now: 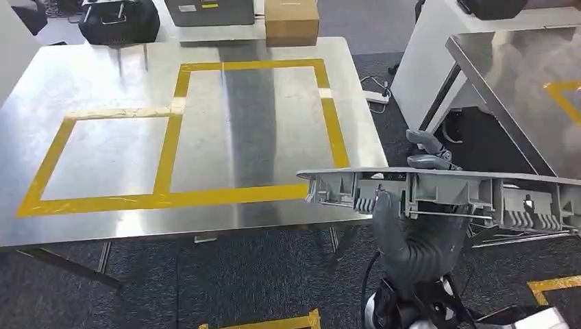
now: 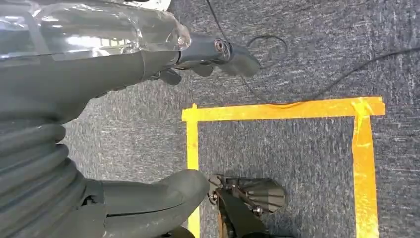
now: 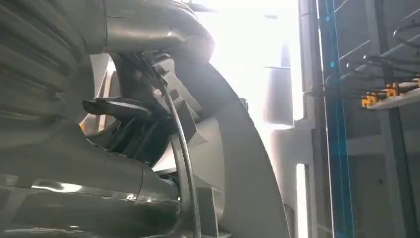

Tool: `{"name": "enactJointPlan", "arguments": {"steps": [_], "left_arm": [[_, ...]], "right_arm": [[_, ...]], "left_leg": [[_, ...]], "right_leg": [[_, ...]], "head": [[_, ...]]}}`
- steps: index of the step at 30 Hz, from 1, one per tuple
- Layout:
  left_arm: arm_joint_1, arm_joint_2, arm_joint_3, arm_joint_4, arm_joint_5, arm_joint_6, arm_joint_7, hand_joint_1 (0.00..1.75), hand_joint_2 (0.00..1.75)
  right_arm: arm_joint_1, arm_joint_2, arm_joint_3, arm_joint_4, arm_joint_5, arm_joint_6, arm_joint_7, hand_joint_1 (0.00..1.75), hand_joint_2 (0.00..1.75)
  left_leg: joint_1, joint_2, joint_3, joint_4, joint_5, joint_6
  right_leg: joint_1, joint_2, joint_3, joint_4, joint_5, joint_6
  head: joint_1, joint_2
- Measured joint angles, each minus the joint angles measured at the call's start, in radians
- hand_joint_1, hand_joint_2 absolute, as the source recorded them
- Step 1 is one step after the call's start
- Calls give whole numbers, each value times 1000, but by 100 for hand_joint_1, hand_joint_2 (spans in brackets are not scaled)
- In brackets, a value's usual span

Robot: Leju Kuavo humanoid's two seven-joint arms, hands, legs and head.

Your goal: Take the parts from the cabinet and place them on the table.

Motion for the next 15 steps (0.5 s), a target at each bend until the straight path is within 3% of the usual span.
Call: {"name": "enactJointPlan", "arguments": {"steps": [5, 10, 12, 15], "left_arm": [[0, -1, 0, 0, 0, -4, -1, 0, 175], [-5, -2, -14, 0, 0, -32, 4, 0, 175], [-16, -5, -31, 0, 0, -42, 16, 0, 175], [-31, -11, -49, 0, 0, -47, 25, 0, 175]], "right_arm": [[-68, -19, 15, 3, 29, 37, 110, 175, 175], [-276, -51, 87, 48, 62, 262, 318, 175, 175], [-373, -53, 117, 92, 48, 325, 358, 175, 175], [-472, -53, 145, 162, 34, 342, 375, 175, 175]], "left_leg": [[-2, 4, 1, 0, 1, 0], [-4, 14, 4, 0, 1, 1], [-5, 14, 4, 0, 2, 2], [-5, 12, 4, 0, 2, 3]], "right_leg": [[-3, 1, 2, -1, 1, -1], [-5, 7, 3, -1, 3, -1], [-5, 6, 3, -1, 4, -1], [-5, 5, 4, -1, 4, 0]], "head": [[0, 0], [-2, 0], [-3, 0], [-4, 0]]}}
